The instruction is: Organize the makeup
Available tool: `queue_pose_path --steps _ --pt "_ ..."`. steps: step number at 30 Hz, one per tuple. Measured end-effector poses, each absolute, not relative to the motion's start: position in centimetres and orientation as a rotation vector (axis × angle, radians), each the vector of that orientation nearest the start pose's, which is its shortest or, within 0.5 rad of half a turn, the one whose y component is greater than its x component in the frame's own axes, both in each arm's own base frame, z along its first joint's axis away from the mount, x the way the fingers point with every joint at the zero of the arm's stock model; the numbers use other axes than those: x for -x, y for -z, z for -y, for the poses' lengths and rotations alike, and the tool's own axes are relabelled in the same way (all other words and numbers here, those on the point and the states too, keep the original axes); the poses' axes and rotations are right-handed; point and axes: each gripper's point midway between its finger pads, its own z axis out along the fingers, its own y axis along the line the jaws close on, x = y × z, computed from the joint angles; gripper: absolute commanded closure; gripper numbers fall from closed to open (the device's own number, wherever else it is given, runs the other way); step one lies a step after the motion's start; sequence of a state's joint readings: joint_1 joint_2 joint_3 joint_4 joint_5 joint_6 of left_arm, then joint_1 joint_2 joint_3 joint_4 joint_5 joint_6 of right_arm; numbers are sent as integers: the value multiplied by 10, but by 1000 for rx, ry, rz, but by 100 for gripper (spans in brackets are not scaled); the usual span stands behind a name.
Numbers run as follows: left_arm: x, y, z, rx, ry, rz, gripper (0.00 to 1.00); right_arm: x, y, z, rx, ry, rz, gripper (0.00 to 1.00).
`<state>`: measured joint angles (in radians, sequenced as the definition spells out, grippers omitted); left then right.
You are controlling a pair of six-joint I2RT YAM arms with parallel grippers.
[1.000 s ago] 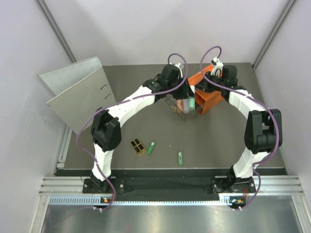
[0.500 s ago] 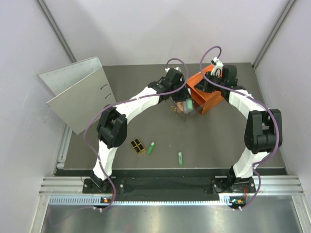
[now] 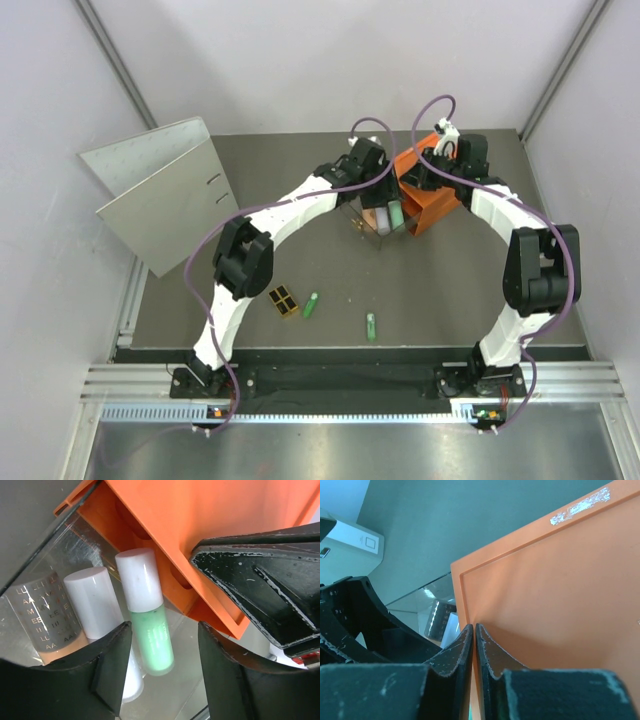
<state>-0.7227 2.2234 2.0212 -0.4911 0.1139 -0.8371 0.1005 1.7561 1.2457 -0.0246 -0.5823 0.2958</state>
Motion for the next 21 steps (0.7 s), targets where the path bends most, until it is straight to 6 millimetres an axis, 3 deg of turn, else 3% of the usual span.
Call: queue_pose_path --steps 7,9,14,17,21 --pt "-419 -169 431 0 875 -2407 38 -462 -162 -154 151 -848 -2115 91" --pt "-419 -184 427 -24 871 -2373 37 -462 -162 -154 151 -848 -2115 91" --pt "-417 -246 406 -128 830 -2237 27 -462 -162 -154 152 -849 -2115 91" --pt "-410 -278 390 -224 775 -2163 26 -462 -162 -154 152 -849 -2115 91" --pt "-398 -289 370 -354 690 -2132 26 -462 -162 -154 152 -849 -2115 91"
